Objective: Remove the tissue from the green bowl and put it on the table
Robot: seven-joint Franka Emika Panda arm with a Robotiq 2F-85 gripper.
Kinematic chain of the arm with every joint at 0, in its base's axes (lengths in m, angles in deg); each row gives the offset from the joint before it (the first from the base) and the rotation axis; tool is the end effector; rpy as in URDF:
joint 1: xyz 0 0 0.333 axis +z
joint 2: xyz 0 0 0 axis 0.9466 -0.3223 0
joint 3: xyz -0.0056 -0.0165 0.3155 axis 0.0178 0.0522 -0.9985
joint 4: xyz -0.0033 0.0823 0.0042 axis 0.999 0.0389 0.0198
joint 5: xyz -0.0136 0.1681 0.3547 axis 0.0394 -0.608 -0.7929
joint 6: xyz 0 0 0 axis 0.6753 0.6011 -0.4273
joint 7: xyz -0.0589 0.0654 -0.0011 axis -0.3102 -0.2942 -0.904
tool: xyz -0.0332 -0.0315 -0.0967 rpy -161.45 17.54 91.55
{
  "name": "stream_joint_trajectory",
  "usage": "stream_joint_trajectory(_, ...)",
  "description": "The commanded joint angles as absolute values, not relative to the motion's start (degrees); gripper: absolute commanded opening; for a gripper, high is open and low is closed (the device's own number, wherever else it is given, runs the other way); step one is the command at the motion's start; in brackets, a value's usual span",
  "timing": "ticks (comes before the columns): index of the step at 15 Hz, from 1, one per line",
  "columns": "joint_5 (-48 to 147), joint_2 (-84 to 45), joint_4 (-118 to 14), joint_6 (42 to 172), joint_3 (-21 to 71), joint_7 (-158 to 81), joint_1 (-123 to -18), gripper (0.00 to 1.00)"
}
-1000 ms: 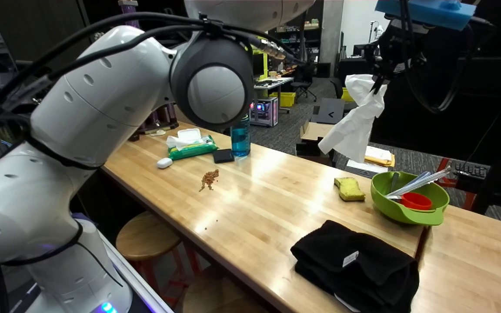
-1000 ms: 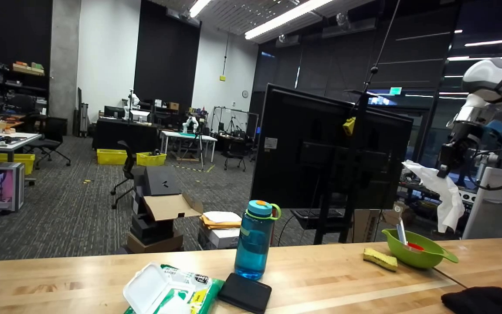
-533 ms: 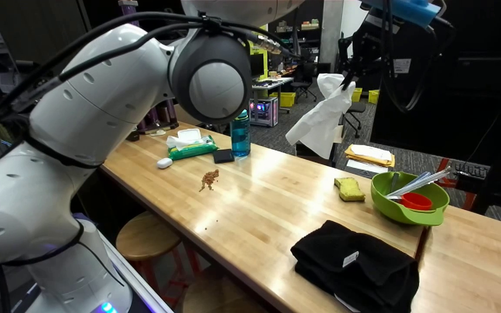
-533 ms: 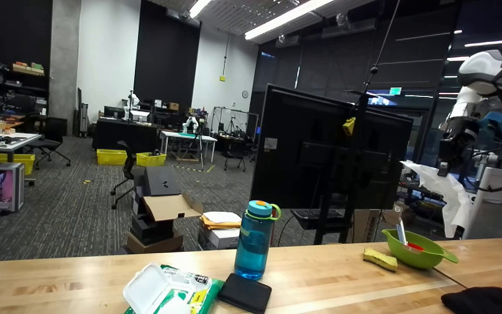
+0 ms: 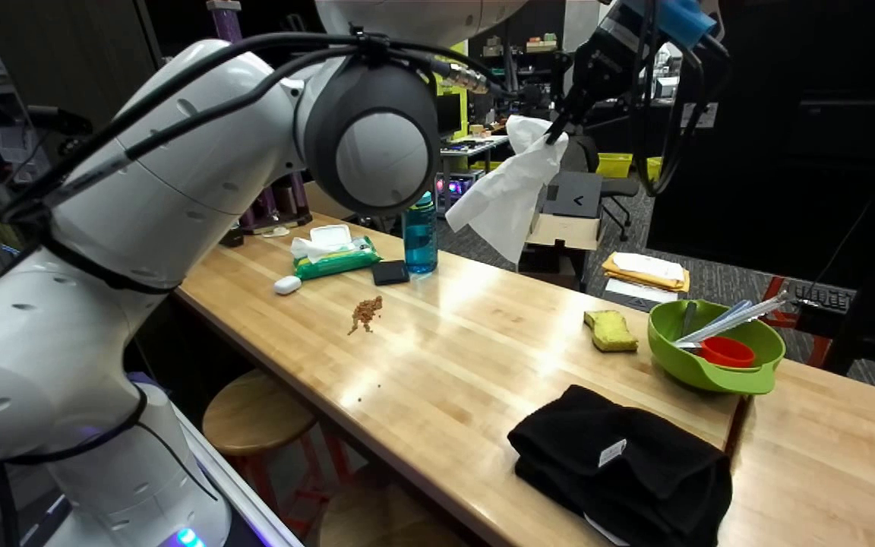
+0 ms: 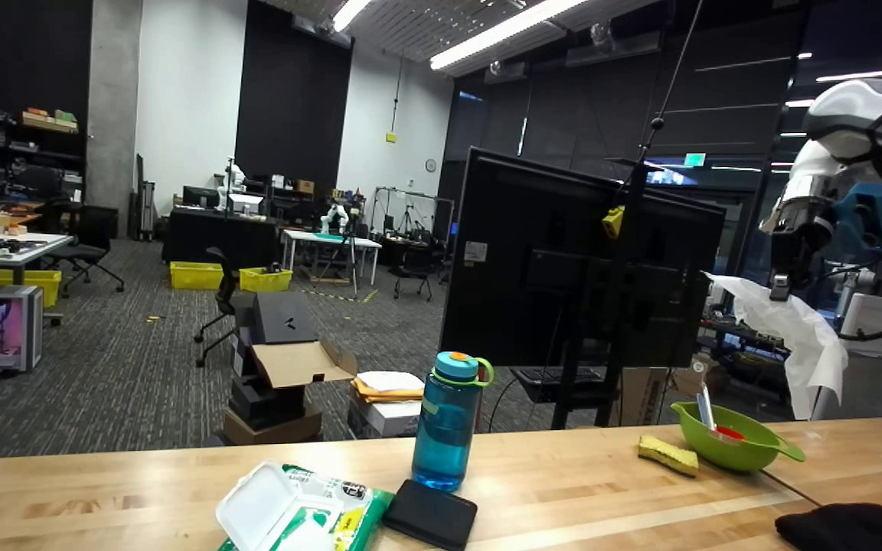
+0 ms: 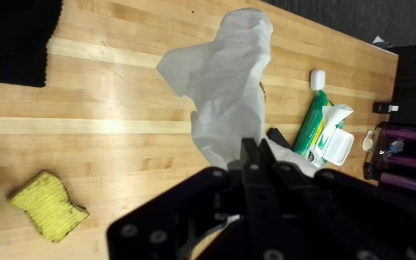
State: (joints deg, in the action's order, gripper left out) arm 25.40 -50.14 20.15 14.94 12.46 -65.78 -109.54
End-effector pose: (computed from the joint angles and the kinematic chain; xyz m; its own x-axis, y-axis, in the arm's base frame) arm 0.5517 -0.3262 0.5945 0.9838 0.1098 -0.1419 0.0192 -0.8510 -0.5249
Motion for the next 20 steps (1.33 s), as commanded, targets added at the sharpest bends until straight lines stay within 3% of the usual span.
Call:
stream_joint_trajectory(1, 22.13, -48.14, 19.09, 11.39, 10.7, -61.18, -109.63, 0.0)
stream_joint_trajectory(20, 14.2, -40.12, 16.47, 0.09, 9.18, -50.76, -109.24, 0.0)
